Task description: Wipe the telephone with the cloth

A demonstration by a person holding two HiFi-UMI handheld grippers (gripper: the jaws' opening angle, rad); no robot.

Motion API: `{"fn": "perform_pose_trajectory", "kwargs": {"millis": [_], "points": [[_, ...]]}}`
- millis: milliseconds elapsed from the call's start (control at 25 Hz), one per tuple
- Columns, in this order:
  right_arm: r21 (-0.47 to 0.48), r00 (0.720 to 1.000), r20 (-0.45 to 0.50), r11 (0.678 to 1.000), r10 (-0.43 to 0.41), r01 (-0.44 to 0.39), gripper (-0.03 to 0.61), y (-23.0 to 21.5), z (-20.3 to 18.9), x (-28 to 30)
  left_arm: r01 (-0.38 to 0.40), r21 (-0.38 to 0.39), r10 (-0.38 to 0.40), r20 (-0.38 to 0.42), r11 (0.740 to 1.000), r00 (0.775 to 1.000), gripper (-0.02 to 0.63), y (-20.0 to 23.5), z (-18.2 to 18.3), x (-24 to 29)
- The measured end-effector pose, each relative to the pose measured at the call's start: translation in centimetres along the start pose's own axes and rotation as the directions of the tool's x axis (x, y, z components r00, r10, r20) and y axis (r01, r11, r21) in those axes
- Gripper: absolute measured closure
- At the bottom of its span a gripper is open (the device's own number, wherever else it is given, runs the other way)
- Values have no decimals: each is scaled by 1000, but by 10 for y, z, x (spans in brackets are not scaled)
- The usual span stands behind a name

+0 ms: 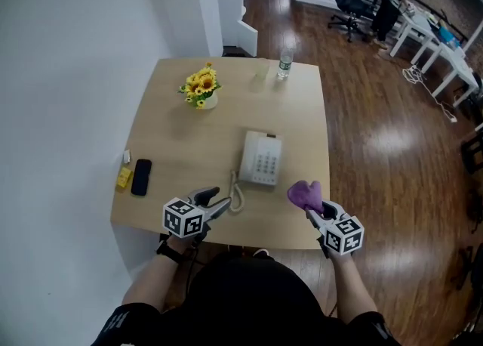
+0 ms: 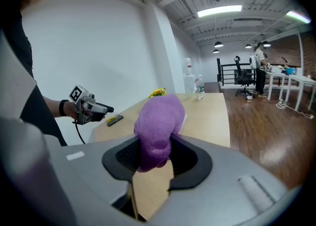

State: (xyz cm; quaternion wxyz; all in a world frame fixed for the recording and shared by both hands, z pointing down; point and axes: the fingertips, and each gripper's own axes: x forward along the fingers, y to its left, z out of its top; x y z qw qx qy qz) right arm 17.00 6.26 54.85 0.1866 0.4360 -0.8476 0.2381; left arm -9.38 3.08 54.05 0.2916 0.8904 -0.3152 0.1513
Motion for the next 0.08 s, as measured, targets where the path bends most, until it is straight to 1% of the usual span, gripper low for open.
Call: {"fn": "perform_pose_trajectory", "kwargs": {"millis": [80], "points": [[-6, 1000, 8, 1000, 5, -5, 431, 0, 1, -2, -8, 6, 8, 4, 1000, 1000, 399, -3, 0, -3]]}}
